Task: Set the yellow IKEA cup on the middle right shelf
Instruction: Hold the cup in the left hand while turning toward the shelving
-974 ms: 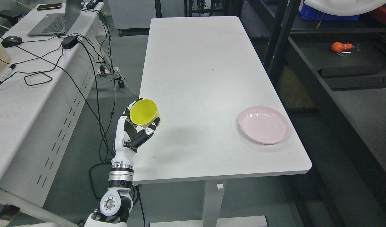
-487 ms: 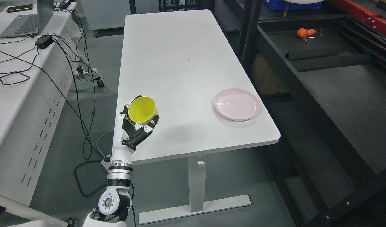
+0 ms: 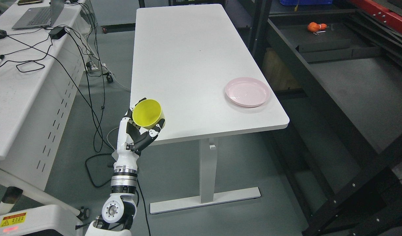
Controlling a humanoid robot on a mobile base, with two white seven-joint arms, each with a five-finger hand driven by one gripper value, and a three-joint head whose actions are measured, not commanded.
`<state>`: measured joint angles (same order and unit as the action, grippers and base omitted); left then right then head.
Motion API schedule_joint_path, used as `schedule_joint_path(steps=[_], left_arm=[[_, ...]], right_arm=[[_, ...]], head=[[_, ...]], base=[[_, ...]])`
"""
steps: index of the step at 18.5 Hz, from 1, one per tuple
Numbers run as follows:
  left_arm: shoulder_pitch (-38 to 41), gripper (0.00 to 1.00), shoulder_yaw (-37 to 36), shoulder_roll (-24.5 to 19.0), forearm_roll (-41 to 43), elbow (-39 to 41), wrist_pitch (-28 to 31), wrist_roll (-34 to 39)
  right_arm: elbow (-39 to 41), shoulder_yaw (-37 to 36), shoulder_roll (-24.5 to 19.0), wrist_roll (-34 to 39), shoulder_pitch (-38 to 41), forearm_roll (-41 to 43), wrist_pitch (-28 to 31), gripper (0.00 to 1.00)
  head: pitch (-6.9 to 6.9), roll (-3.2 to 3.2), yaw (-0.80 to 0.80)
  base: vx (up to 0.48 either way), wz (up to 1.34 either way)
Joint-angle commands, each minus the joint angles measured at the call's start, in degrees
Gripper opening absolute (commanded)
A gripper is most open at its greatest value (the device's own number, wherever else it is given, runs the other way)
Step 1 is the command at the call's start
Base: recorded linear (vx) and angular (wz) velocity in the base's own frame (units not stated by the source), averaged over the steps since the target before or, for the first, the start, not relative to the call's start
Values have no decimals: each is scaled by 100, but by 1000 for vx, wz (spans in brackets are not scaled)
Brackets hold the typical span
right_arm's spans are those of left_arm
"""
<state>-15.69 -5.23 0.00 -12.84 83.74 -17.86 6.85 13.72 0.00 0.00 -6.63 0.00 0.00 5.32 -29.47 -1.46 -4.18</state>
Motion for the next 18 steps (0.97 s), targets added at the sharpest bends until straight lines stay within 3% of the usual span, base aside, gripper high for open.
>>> schedule_joint_path(steps=[1,18], left_arm=[[-30,0,-5,-100,1,28,2,-8],[-153,0,-5,-100,1,10,2,-8]], right_arm=[[-1,97,100,-4,80,141,4,99],[-1,97,100,-4,80,141,4,99]], head=[[0,0,0],[0,0,0]], base=[[-226,-47],[-180,-359]])
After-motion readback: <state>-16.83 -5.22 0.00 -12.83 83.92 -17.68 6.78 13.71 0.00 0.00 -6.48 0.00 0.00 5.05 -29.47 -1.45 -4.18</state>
